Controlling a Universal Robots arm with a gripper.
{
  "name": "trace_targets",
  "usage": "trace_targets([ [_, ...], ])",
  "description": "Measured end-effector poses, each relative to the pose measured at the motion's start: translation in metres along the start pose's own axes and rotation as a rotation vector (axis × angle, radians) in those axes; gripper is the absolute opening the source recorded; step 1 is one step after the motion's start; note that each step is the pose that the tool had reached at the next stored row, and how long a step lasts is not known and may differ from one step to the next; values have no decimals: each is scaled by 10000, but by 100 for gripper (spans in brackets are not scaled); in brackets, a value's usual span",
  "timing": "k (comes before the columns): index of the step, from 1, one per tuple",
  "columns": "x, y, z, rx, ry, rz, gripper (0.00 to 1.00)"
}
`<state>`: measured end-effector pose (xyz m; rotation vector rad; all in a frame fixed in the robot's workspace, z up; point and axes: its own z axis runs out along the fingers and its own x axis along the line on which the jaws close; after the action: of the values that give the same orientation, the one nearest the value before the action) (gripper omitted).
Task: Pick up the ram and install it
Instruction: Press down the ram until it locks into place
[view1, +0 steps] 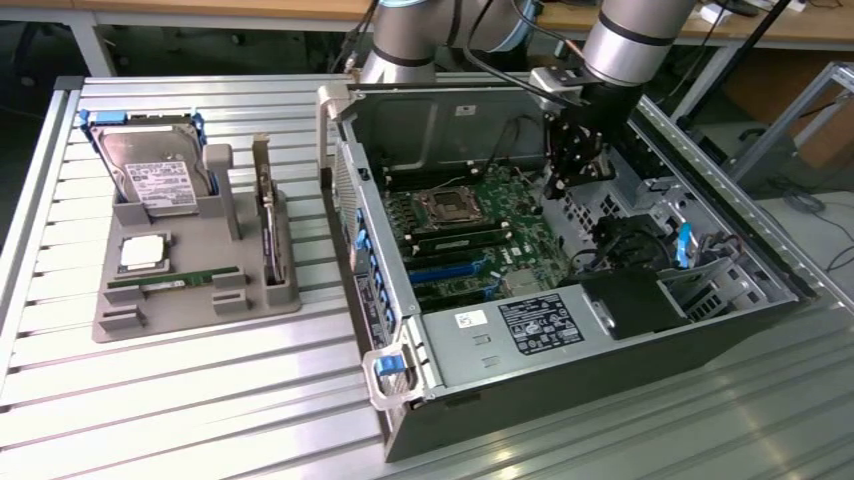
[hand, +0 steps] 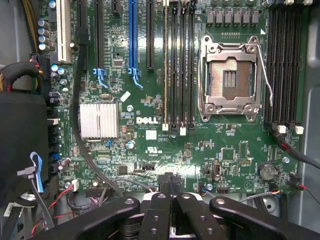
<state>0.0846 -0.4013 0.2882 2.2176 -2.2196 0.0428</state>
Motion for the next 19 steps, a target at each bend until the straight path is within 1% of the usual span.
trace_targets([
  [3, 0, 0, 0, 0, 1, 10, 10],
  [4, 0, 0, 0, -6, 6, 268, 10],
  [8, 0, 0, 0, -18, 18, 826, 10],
  [9, 0, 0, 0, -23, 24, 1035, 10],
  [12, 0, 0, 1, -46, 63, 2150, 10],
  [14, 0, 0, 1, -57, 79, 2627, 10],
  [16, 0, 0, 1, -64, 86, 2950, 10],
  [17, 0, 0, 1, -72, 92, 3283, 10],
  [18, 0, 0, 1, -82, 99, 3724, 10],
  [19, 0, 0, 1, -89, 104, 4000, 10],
])
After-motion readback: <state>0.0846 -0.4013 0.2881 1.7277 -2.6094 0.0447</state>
